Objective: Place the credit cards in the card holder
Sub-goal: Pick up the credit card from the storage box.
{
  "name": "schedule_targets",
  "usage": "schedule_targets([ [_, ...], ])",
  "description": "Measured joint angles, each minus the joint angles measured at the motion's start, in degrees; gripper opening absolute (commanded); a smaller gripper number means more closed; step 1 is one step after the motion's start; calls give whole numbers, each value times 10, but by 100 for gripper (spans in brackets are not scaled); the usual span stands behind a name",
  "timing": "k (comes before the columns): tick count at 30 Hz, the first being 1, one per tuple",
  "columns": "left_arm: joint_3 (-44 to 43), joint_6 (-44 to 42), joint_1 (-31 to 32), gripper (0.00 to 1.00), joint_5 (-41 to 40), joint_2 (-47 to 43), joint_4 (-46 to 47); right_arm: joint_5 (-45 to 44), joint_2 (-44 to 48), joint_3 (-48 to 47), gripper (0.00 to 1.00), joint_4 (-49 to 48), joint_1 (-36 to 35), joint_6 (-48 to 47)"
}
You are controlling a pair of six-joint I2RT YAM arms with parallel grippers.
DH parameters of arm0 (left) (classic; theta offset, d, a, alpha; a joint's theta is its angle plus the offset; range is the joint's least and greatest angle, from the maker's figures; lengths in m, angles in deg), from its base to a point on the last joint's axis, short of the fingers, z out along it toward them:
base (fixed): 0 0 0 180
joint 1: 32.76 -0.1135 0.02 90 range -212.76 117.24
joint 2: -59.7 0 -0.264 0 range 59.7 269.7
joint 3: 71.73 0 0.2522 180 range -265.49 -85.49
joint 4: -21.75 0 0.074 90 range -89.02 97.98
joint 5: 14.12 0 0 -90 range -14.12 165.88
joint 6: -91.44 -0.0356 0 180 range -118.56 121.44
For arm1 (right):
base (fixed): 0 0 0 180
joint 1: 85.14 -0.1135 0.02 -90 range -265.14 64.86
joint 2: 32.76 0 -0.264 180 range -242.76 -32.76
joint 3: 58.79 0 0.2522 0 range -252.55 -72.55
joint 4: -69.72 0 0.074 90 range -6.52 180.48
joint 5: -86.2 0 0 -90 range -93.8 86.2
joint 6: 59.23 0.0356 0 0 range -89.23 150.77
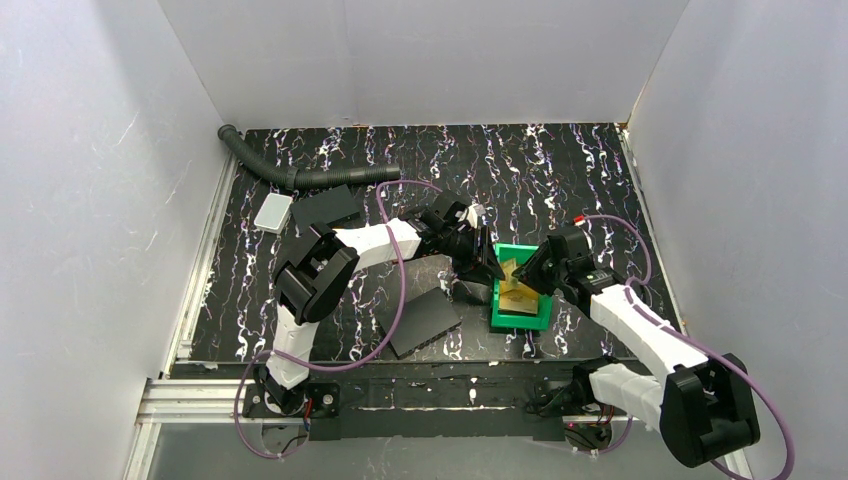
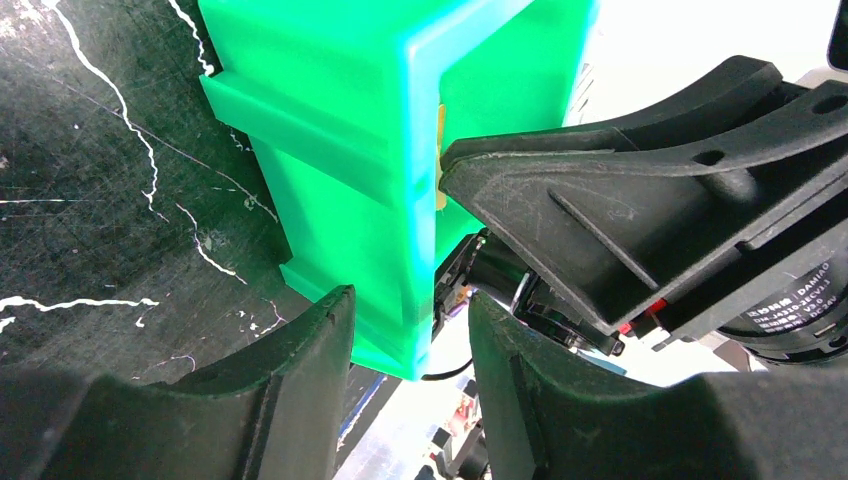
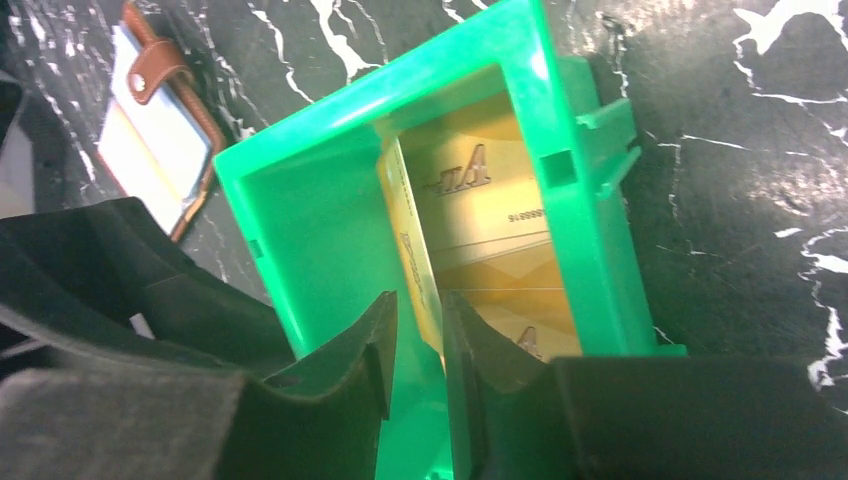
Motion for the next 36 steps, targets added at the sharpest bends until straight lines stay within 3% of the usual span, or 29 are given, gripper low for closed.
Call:
schedule_targets([
  [18, 0, 3, 0, 44, 0, 0, 3, 24, -21, 9, 27, -38, 0, -21],
  [20, 0, 3, 0, 44, 0, 0, 3, 25, -21, 9, 23, -44, 0, -23],
  [23, 0, 3, 0, 44, 0, 0, 3, 26, -21, 10, 6, -52, 0, -30],
  [24, 0, 3, 0, 45, 0, 0, 3, 26, -22, 10, 1, -56, 0, -31],
  [28, 0, -4, 0, 51, -2, -2, -3, 17, -35, 6, 1, -52, 0, -53],
  [36, 0, -38, -14, 66, -9, -55, -61, -21, -9, -82, 1, 65, -1, -153],
])
